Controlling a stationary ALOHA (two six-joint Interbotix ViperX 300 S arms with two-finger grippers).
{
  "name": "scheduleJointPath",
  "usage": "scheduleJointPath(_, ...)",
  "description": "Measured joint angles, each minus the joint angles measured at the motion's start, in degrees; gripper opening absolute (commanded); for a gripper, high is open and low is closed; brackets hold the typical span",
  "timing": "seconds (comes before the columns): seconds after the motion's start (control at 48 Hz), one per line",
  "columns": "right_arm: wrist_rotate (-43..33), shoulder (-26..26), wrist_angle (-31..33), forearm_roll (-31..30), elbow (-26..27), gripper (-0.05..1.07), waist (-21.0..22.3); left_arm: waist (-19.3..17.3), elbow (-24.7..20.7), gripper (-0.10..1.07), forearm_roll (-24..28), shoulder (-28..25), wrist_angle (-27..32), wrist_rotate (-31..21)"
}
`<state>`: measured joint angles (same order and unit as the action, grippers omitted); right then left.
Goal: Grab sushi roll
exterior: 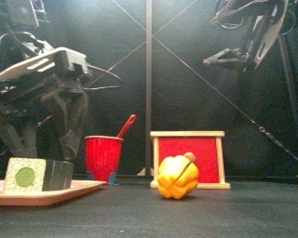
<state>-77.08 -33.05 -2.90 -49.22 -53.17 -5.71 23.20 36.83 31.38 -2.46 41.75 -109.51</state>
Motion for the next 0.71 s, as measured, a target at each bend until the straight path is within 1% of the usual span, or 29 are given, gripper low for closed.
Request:
scheduleJointPath(0.312,0.0,0.1,-0.1,0.0,-0.1,1.01,0.0,-1.0,0.1,1.00,0.1,-0.9,-1.0,0.1)
scheduleJointPath(0.396,0.1,0.0,0.0,0.0,-0.1,1.01,0.0,-1.1,0.0,0.98,0.1,-1.5,-1.1,0.0)
scheduleJointPath(0.521,0.1,0.0,-0.1,0.0,0.0,1.01,0.0,-1.1,0.0,0.91,0.0,-2.4,-1.1,0.1)
scheduleJointPath(0.708,0.0,0.0,-0.1,0.0,-0.1,1.01,0.0,-1.3,0.0,0.75,-0.1,-2.7,-1.3,0.0)
